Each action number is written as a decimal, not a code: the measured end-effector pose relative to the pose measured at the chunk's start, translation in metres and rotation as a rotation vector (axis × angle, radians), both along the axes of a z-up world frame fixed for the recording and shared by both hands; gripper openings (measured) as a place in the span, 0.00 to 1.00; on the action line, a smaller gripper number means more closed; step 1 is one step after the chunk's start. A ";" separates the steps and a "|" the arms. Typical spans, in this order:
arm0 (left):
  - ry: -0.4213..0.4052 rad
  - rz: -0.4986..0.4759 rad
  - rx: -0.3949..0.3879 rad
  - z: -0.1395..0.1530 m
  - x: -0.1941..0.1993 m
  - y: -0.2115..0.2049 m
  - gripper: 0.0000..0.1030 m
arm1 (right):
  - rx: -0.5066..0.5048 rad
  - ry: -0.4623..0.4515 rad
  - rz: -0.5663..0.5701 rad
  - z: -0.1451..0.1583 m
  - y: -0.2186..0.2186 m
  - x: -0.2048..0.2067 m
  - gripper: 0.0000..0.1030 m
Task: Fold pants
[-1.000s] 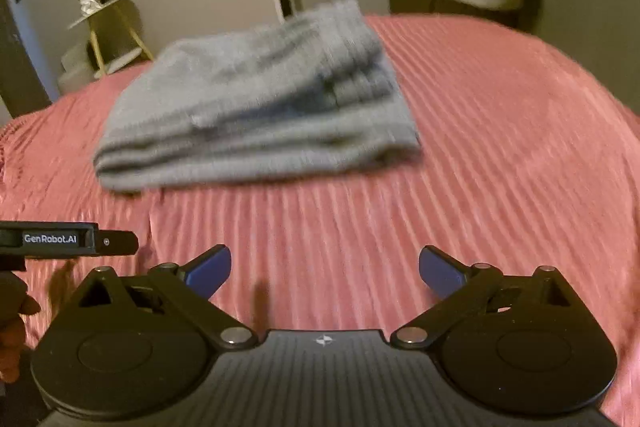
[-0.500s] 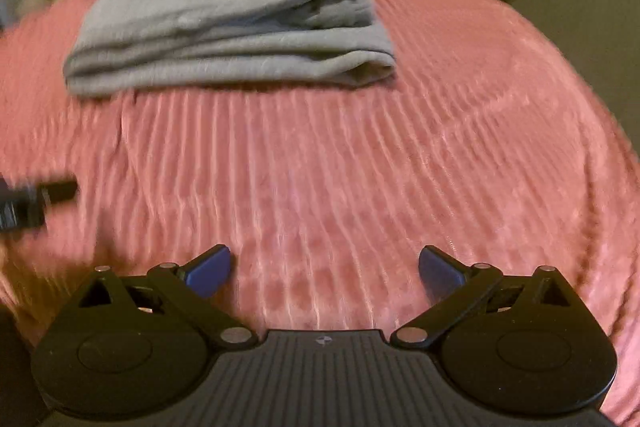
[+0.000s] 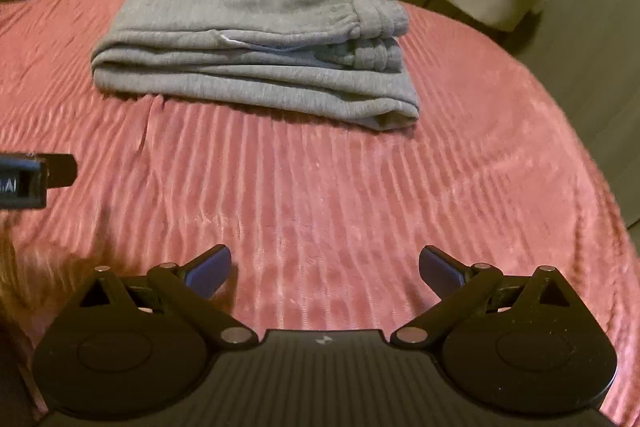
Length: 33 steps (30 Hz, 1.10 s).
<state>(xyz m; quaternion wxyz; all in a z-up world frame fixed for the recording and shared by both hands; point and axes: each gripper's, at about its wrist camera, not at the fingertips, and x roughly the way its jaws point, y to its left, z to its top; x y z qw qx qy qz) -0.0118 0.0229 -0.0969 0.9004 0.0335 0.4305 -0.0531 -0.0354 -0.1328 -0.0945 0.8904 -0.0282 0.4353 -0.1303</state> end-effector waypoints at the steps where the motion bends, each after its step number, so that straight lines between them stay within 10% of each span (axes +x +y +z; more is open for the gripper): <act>1: -0.003 0.011 0.003 0.000 0.001 0.001 0.99 | 0.007 0.005 -0.009 -0.001 0.000 0.001 0.97; 33: 0.024 -0.063 0.058 -0.017 0.028 -0.021 0.99 | 0.135 -0.130 -0.047 0.005 -0.019 0.032 0.97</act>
